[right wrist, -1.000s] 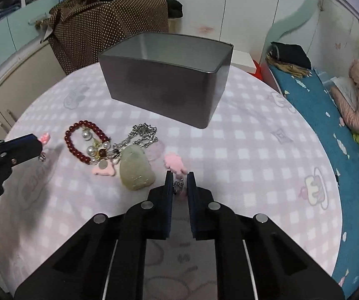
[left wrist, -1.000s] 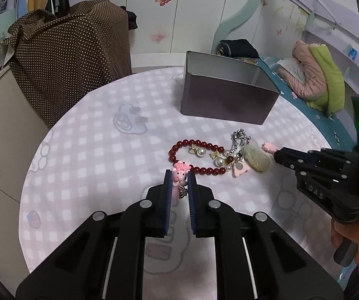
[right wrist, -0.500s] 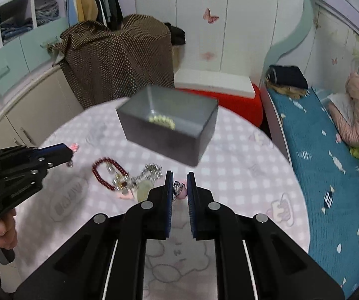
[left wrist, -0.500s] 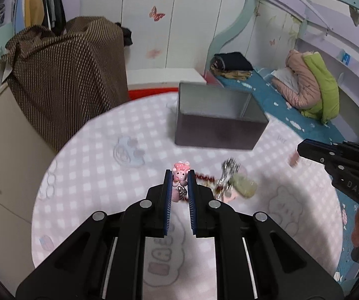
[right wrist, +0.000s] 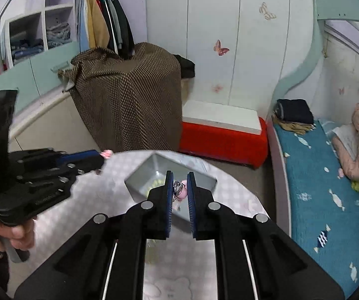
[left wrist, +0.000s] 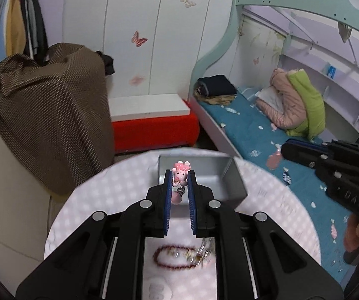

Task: Organize jewelry
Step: 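Carry the pink bunny keychain over the grey box and release it with the left tool, then grasp the red bead bracelet with the left tool while the right tool grasps the jade pendant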

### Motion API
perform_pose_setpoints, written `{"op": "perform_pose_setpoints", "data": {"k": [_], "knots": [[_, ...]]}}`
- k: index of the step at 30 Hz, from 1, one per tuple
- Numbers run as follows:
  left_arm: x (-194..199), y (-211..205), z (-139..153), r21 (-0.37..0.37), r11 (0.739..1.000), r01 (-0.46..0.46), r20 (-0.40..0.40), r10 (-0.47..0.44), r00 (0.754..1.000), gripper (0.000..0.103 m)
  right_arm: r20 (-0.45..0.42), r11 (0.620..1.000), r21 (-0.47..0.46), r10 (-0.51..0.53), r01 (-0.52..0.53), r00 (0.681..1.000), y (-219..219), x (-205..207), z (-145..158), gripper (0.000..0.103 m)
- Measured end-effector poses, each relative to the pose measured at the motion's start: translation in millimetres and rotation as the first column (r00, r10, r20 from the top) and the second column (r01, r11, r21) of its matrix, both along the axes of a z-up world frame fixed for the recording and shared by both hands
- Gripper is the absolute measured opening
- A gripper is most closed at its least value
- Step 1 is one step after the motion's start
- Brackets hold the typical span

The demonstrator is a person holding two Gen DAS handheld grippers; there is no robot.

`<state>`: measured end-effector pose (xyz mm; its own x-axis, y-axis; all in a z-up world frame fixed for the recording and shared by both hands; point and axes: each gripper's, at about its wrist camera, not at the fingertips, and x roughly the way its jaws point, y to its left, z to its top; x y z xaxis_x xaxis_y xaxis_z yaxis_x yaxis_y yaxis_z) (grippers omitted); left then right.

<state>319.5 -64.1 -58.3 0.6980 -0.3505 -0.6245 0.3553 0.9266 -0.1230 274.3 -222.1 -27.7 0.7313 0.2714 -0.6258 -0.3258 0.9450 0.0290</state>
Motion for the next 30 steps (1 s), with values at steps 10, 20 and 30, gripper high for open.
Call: {"op": "perform_pose_setpoints", "data": {"k": [10,20,30], "knots": [[56,-28,-5,-0.006,0.999,0.043,-0.084,-0.043,0.996,0.012,-0.095,0.999,0.037,0.011,-0.007,0.995,5,52,-15,0.01],[85,-37,-31,0.031,0.999,0.035,-0.174,-0.029,0.984,0.017,-0.192,0.997,0.073,-0.023,0.038,0.981,-3,76,-39,0.013],[67,-10,-14,0.057,0.994,-0.093,-0.072,0.097,0.993,0.091,-0.155,0.986,0.13,-0.081,0.102,0.985,-21,65,-30,0.095]]}}
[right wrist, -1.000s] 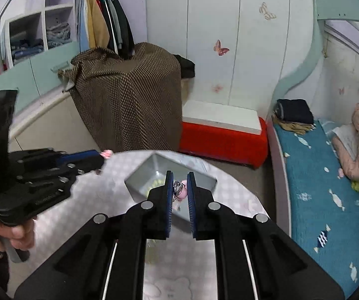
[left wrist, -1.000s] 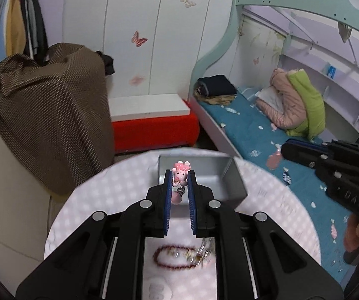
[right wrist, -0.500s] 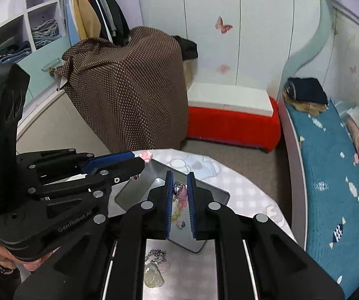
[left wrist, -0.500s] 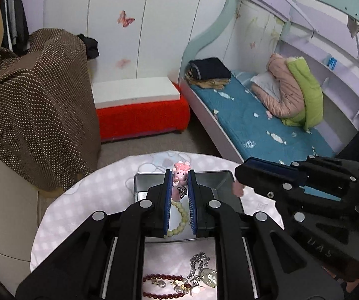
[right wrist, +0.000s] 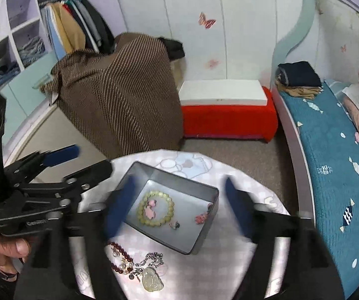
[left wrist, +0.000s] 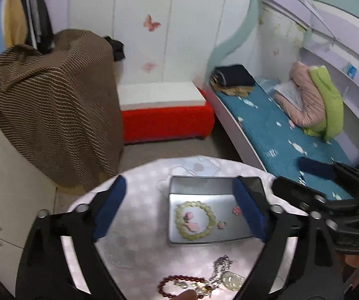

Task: Organize jewelry
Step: 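Grasp the red bead bracelet with the left tool while the right tool grasps the jade pendant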

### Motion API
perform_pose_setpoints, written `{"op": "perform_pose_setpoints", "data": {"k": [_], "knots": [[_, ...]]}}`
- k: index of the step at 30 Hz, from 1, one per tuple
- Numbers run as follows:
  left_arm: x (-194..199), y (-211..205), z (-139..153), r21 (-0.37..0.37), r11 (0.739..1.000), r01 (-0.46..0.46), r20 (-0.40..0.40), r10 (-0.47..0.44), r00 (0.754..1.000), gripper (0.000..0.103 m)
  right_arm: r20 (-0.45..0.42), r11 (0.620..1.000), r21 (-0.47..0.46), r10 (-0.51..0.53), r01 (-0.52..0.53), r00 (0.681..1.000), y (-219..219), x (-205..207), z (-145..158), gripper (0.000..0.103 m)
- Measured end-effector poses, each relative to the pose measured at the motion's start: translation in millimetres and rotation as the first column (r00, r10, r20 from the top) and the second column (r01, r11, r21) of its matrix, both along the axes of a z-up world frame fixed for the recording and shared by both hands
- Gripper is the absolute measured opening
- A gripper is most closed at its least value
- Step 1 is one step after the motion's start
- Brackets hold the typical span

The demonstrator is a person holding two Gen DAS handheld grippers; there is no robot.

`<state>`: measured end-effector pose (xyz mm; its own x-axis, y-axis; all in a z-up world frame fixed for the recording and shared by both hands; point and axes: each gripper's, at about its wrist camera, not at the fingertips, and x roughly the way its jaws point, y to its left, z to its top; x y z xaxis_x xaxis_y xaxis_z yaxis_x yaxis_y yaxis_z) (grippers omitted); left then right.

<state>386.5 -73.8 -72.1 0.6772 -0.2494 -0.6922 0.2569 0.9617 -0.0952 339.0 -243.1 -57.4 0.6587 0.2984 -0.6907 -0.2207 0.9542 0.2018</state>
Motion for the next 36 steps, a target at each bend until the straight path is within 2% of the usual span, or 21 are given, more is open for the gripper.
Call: {"op": "perform_pose_setpoints", "data": {"k": [3,9,16,28,36], "knots": [[-13,8,9,0.015,0.999,-0.029,0.047,0.029,0.998,0.096,0.024,0.999,-0.008,-0.037,0.037,0.999,-4,-6,4,0.096],[-43,18,26,0.034,0.998,-0.062,0.119,0.058,0.991,0.097,0.073,0.997,0.008,-0.076,0.076,0.994,-9,-23,16,0.096],[-79,30,44,0.021,0.996,-0.082,0.18,0.077,0.981,0.097,0.144,0.996,0.005,-0.086,0.086,0.986,-9,-54,34,0.096],[-132,42,47,-0.005,0.991,-0.132,0.212,0.13,0.969,0.097,0.235,0.993,-0.015,-0.107,0.114,0.966,-2,-112,49,0.096],[-162,51,28,0.014,0.985,-0.17,0.203,0.164,0.965,0.097,0.267,0.985,-0.056,-0.141,0.161,0.953,-4,-147,39,0.096]]}}
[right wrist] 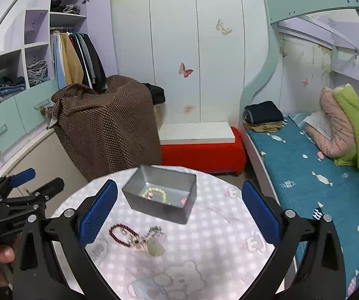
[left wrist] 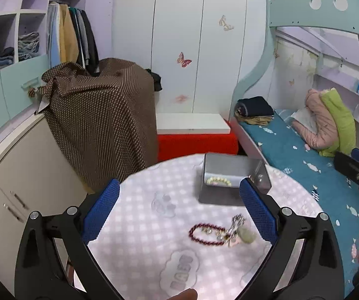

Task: Organize jewelry
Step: 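Grasp the red bead bracelet with the left tool while the right tool grasps the jade pendant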

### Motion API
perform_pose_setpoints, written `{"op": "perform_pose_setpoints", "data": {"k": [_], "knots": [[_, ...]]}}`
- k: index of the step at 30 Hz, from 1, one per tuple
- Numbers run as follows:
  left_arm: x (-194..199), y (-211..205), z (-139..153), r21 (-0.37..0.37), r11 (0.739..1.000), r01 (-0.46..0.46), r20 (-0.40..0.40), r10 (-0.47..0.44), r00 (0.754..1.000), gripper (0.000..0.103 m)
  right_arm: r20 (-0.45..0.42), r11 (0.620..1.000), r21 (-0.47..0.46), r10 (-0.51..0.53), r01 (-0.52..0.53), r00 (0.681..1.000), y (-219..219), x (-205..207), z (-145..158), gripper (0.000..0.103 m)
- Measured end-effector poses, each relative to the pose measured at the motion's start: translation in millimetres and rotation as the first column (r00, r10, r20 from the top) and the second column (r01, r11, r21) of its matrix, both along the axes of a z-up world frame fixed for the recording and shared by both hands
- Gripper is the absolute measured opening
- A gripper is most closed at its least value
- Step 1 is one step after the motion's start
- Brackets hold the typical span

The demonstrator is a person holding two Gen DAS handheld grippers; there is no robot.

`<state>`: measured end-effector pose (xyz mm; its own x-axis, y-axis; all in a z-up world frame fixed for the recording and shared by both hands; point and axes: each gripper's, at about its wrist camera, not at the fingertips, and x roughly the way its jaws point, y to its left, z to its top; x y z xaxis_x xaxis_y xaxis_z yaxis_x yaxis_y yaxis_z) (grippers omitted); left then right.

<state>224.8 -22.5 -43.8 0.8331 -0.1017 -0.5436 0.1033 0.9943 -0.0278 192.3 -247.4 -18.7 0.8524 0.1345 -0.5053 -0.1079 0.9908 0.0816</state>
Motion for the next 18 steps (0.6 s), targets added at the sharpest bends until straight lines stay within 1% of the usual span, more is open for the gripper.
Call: {"op": "perform_pose_setpoints", "data": {"k": [5,9,18], "knots": [[-11,6,-20,-0.001,1.0,-0.007,-0.04,0.007,0.999,0.097,-0.033,1.0,0.003,-0.016,0.016,0.999,-4,-12,-18,0.096],[-16,8,-36,-0.001,1.0,-0.006,-0.071,0.006,0.997,0.097,-0.057,1.0,-0.016,-0.021,0.02,0.998,-2,-14,-29,0.096],[-4,6,-77,0.023,1.0,-0.011,-0.151,0.014,0.988,0.097,-0.161,0.999,-0.043,0.004,-0.011,0.987,5,-3,-68,0.096]]}}
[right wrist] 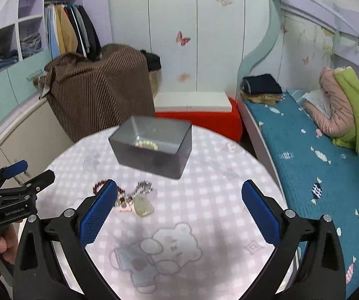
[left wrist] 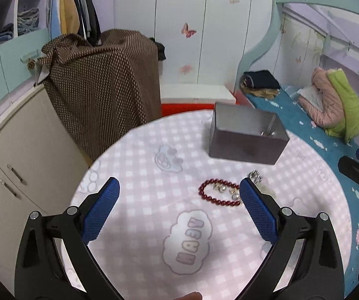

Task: Organize jewelry
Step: 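Grasp the red bead bracelet with the left tool while the right tool grasps the jade pendant, then lift the red bracelet with the left tool while the right tool lifts the jade pendant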

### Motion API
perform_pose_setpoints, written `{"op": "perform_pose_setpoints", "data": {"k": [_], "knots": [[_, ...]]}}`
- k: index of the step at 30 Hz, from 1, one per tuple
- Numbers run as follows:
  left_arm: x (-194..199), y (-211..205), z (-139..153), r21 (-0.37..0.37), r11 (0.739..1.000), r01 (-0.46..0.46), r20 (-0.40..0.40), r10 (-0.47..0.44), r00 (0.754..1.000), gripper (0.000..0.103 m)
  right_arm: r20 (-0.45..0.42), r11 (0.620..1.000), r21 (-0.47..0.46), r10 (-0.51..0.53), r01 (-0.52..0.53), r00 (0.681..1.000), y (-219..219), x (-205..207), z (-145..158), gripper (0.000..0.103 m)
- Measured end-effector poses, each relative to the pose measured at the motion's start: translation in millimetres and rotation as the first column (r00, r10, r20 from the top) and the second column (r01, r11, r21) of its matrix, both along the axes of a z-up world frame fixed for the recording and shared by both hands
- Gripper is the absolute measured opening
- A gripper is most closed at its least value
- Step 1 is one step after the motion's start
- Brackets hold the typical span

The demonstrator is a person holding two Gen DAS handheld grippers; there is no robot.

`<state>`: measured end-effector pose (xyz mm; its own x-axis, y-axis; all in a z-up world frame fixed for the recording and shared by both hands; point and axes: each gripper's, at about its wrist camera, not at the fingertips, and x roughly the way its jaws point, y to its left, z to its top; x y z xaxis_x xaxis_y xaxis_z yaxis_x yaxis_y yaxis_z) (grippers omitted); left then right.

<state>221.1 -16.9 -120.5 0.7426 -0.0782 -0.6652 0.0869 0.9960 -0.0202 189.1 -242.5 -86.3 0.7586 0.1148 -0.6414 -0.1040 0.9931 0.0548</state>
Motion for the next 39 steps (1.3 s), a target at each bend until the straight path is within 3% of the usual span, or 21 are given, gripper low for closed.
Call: {"op": "perform_pose_setpoints", "data": {"k": [15,16,20,21,23,25,29,31,33,35,39], "knots": [[65,-15,-79,0.069,0.997,0.018,-0.181,-0.005,0.983,0.092,-0.142,0.998,-0.024,0.054,-0.058,0.988,18,19,-47,0.096],[67,-15,-82,0.072,0.997,0.017,-0.191,-0.003,0.982,0.082,-0.151,0.998,-0.027,0.058,-0.062,0.987,19,21,-51,0.096],[73,-13,-88,0.051,0.998,0.032,-0.212,-0.02,0.977,0.068,-0.184,0.996,-0.034,0.077,-0.085,0.98,22,30,-64,0.096],[73,-15,-87,0.049,0.998,0.047,-0.21,-0.036,0.977,0.06,-0.192,0.995,-0.032,0.088,-0.096,0.978,24,33,-68,0.096],[72,-20,-85,0.047,0.996,0.076,-0.207,-0.065,0.976,0.041,-0.209,0.992,-0.039,0.108,-0.119,0.972,28,39,-76,0.096],[71,-23,-83,0.036,0.994,0.104,-0.21,-0.094,0.973,0.008,-0.223,0.989,-0.04,0.133,-0.146,0.966,32,45,-83,0.092],[70,-23,-78,-0.022,0.99,0.14,-0.206,-0.141,0.968,0.008,-0.254,0.979,-0.063,0.172,-0.193,0.952,44,55,-98,0.068],[66,-23,-72,-0.039,0.988,0.153,-0.184,-0.157,0.97,0.008,-0.239,0.974,-0.084,0.183,-0.208,0.953,47,56,-101,0.061],[62,-28,-64,-0.048,0.985,0.163,-0.165,-0.169,0.972,0.008,-0.224,0.97,-0.08,0.208,-0.23,0.952,49,57,-100,0.041],[59,-30,-56,-0.058,0.983,0.175,-0.14,-0.181,0.973,0.008,-0.216,0.965,-0.082,0.228,-0.25,0.95,51,56,-100,0.028],[52,-27,-38,-0.096,0.976,0.197,-0.087,-0.206,0.975,0.008,-0.218,0.965,-0.052,0.241,-0.258,0.946,48,53,-100,0.028]]}}
